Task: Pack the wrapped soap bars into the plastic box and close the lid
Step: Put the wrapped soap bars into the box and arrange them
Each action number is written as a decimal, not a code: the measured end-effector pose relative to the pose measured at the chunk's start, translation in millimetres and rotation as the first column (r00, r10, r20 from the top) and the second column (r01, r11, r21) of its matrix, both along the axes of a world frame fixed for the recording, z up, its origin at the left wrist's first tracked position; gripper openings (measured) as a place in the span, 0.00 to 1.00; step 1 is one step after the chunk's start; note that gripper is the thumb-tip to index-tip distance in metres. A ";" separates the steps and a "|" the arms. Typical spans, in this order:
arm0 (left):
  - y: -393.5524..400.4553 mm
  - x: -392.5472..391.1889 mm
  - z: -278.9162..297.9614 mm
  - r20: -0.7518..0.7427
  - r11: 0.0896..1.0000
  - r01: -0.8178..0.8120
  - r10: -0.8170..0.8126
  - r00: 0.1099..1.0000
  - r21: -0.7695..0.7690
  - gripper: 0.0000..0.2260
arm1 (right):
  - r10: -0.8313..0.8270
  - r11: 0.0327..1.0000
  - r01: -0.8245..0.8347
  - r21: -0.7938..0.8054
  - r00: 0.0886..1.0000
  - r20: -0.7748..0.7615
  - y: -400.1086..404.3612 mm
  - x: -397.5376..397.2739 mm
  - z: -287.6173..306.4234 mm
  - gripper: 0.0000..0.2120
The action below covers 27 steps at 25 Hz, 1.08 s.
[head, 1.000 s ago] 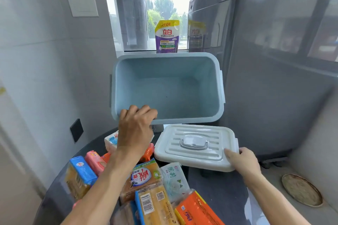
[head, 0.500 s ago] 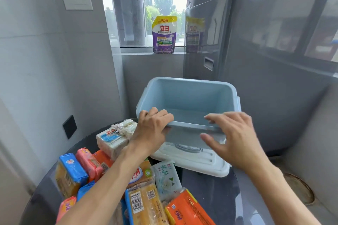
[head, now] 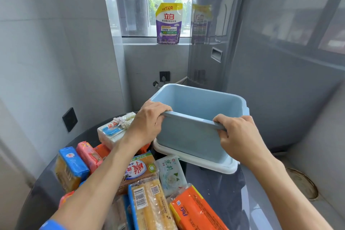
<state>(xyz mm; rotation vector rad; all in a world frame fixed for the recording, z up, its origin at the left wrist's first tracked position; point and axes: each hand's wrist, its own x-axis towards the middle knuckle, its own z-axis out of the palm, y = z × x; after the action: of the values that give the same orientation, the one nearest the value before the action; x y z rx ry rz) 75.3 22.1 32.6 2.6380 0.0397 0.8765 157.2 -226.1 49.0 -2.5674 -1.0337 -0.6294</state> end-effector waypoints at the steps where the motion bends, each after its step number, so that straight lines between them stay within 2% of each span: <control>1: 1.7 -0.1 3.2 -0.005 1.000 0.024 -0.024 1.000 -0.005 0.12 | -0.015 1.000 0.015 -0.004 1.000 -0.007 -2.2 -1.7 2.6 0.09; 4: 3.6 4.2 7.9 0.007 0.997 0.071 -0.071 0.997 0.030 0.12 | -0.056 0.998 0.057 0.036 0.998 -0.022 -9.5 -6.0 8.8 0.09; 7: -1.6 5.8 -1.6 0.004 0.998 0.060 -0.060 0.998 0.037 0.13 | -0.079 0.996 0.077 -0.038 0.996 -0.052 -5.3 -11.5 6.5 0.09; 10: -6.5 3.8 -7.5 -0.024 0.999 0.027 -0.027 0.999 -0.026 0.13 | -0.073 0.996 0.069 -0.064 0.996 -0.056 -3.0 -10.5 4.5 0.09; 16: 5.0 -12.0 13.2 -0.152 1.000 -0.003 0.007 0.988 0.025 0.13 | 0.082 0.993 -0.091 -0.077 0.990 -0.118 -9.8 -12.1 10.6 0.11; 19: 3.4 -19.3 15.5 -0.172 1.000 -0.018 0.022 0.985 0.021 0.12 | 0.085 0.994 -0.093 -0.064 0.989 -0.125 -11.4 -4.9 12.7 0.12; 27: -13.5 -7.8 -0.8 -0.052 0.999 -0.037 0.035 0.998 -0.022 0.14 | 0.025 1.000 -0.024 0.004 0.994 -0.107 -10.7 -0.4 7.8 0.14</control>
<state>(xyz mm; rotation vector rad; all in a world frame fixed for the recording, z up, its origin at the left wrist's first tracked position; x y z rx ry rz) 67.5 8.6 31.8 2.6460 0.1102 0.8144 156.8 -236.8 56.8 -2.5512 -1.0262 -0.4812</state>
